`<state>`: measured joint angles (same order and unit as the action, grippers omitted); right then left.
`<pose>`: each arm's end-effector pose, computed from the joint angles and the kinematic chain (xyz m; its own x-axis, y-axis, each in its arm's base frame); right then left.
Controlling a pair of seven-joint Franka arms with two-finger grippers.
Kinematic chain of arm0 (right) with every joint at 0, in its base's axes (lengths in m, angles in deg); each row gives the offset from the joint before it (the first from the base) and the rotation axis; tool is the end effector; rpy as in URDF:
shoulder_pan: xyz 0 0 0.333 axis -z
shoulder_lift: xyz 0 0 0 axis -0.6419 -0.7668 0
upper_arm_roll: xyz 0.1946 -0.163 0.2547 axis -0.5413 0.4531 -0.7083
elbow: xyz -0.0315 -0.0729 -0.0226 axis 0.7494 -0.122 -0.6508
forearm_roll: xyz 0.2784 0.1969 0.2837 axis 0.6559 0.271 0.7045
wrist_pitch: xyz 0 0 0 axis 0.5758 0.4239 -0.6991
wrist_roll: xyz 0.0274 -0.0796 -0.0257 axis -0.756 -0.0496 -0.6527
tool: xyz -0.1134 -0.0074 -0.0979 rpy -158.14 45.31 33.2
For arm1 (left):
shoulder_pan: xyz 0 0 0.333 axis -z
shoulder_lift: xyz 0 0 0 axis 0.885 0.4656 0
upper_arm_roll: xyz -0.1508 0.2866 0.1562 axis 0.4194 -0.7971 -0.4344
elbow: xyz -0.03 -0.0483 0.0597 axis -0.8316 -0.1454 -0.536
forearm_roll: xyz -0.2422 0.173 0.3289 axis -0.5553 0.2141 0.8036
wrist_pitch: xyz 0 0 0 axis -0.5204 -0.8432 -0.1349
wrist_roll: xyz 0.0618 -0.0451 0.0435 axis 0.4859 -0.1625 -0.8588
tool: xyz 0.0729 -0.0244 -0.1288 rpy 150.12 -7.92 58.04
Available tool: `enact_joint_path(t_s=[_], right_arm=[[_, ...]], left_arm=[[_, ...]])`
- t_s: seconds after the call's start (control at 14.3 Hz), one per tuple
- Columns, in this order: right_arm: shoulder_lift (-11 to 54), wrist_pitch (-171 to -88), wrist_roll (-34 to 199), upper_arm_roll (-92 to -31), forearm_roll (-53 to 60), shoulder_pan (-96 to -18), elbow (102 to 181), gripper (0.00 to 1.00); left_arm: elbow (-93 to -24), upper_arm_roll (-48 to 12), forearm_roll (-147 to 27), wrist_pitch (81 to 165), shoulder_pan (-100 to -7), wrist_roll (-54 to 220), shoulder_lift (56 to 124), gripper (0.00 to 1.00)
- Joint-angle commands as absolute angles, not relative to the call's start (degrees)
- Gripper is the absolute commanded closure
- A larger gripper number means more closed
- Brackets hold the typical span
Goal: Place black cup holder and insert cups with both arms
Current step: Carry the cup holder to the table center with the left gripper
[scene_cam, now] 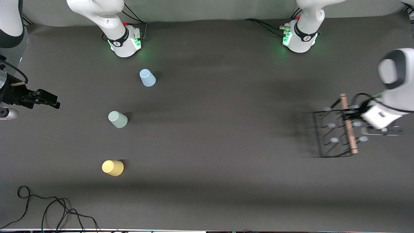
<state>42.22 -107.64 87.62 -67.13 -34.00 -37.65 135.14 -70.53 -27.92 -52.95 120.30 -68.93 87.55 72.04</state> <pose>0.6242 -0.0272 0.5818 0.9988 -0.0415 -0.0253 -0.0412 -0.9991 0.0106 0.6243 -0.0223 0.3791 0.9959 0.0166 -0.0890 0.0206 -0.9988 0.0446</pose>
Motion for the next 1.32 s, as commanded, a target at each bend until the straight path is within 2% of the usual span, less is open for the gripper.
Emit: enact_joint_path(t_s=[0.0,0.28,0.7,0.91,0.98,1.05,1.18,1.25], right_arm=[[42.53,-107.96,86.59,-67.11,-32.97,-37.56,135.03,0.00],[42.88,-107.70,86.59,-67.11,-32.97,-37.65,135.12,0.00],[46.04,-105.33,86.86,-67.11,-32.97,-38.78,135.90,0.00],[53.05,-104.71,86.60,-67.11,-32.97,-40.02,144.57,0.00],[56.99,-105.49,86.59,-66.94,-32.97,-40.28,149.57,0.00],[60.95,-106.80,86.59,-66.94,-32.97,-40.46,154.67,0.00],[67.46,-110.84,86.59,-66.94,-32.97,-40.46,164.52,0.00],[68.36,-112.17,85.98,-66.85,-32.97,-40.38,166.91,0.00]], left_arm=[[-66.16,-29.05,-53.32,119.09,-55.88,70.32,73.56,1.00],[-56.05,-29.05,-52.97,118.91,-39.35,48.41,80.50,1.00],[-42.08,-29.13,-52.79,120.14,-22.02,34.49,93.67,1.00],[-37.06,-29.22,-52.53,120.23,-18.05,33.86,99.04,1.00],[-36.70,-29.22,-51.66,120.23,-17.69,34.13,99.66,0.41],[-36.70,-29.22,-49.99,120.58,-17.52,34.13,99.67,0.01],[-36.52,-29.48,-49.45,120.06,-18.04,34.48,98.97,0.00],[-36.52,-29.57,-49.45,119.27,-19.09,34.74,97.92,0.00]])
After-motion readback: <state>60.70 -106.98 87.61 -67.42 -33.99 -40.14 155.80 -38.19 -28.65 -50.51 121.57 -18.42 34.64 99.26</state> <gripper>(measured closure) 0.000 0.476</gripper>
